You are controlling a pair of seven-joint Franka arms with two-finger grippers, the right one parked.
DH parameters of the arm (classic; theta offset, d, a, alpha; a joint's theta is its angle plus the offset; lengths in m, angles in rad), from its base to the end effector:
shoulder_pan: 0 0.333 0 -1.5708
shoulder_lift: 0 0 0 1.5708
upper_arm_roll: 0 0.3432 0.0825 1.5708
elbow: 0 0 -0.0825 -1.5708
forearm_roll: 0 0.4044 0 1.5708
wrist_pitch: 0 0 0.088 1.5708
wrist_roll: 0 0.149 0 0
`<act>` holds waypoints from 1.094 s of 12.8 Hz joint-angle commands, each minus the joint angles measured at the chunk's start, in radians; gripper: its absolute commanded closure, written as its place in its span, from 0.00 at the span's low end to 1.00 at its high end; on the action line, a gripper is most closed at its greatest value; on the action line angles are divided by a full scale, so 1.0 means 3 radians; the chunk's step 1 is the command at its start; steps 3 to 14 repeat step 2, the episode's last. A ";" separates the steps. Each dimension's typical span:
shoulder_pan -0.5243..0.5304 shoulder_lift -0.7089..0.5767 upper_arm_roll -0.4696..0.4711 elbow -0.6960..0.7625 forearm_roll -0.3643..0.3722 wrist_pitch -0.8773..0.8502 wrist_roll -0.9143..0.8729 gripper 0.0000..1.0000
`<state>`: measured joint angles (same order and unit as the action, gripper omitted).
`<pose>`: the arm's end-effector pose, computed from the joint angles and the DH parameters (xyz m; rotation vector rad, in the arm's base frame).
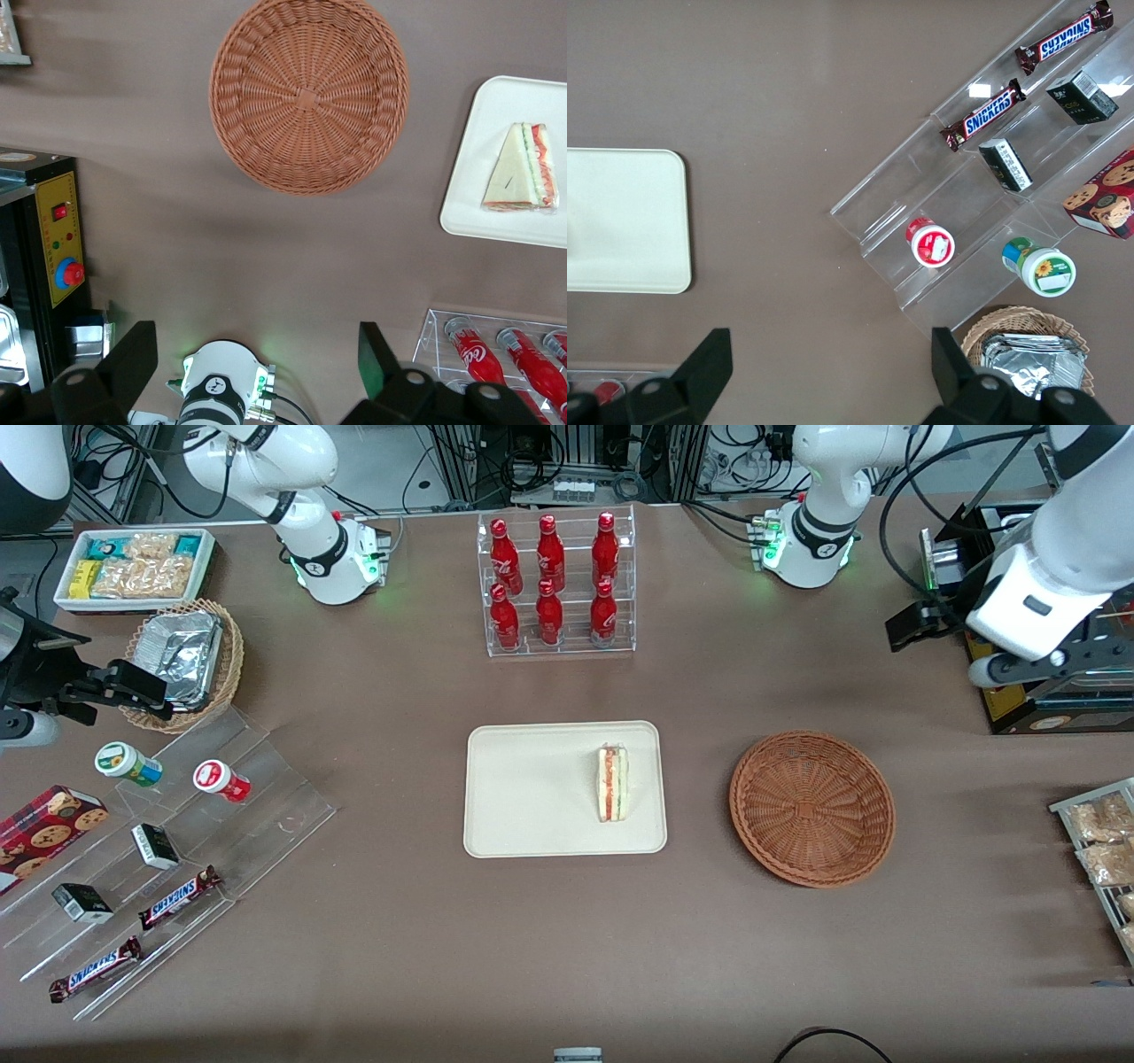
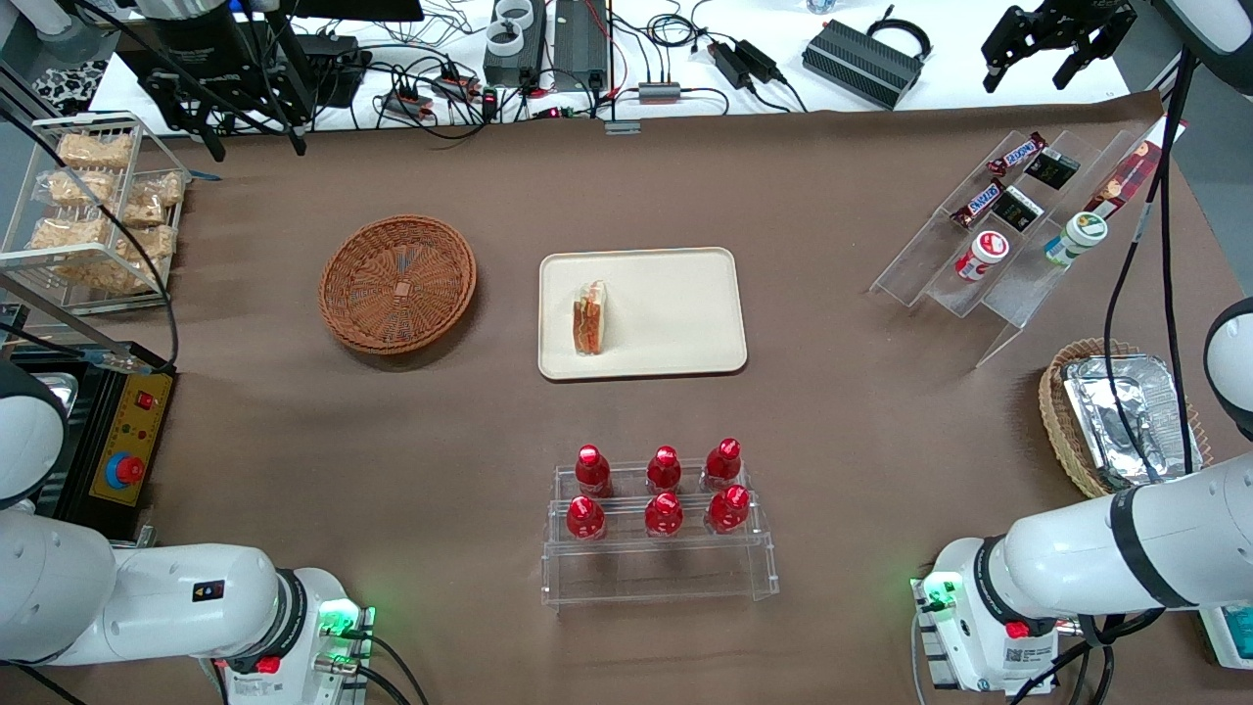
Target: Place sandwich from basket to tray
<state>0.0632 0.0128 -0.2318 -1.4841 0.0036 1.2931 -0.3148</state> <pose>0.5326 -0.0892 0.6237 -3.0691 -0.2253 0.3048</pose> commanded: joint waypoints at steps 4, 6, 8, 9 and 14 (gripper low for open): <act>0.0132 -0.0130 0.0006 -0.0064 -0.0027 -0.0030 0.0057 0.00; 0.0132 -0.0130 0.0006 -0.0064 -0.0027 -0.0030 0.0057 0.00; 0.0132 -0.0130 0.0006 -0.0064 -0.0027 -0.0030 0.0057 0.00; 0.0132 -0.0130 0.0006 -0.0064 -0.0027 -0.0030 0.0057 0.00; 0.0132 -0.0130 0.0006 -0.0064 -0.0027 -0.0030 0.0057 0.00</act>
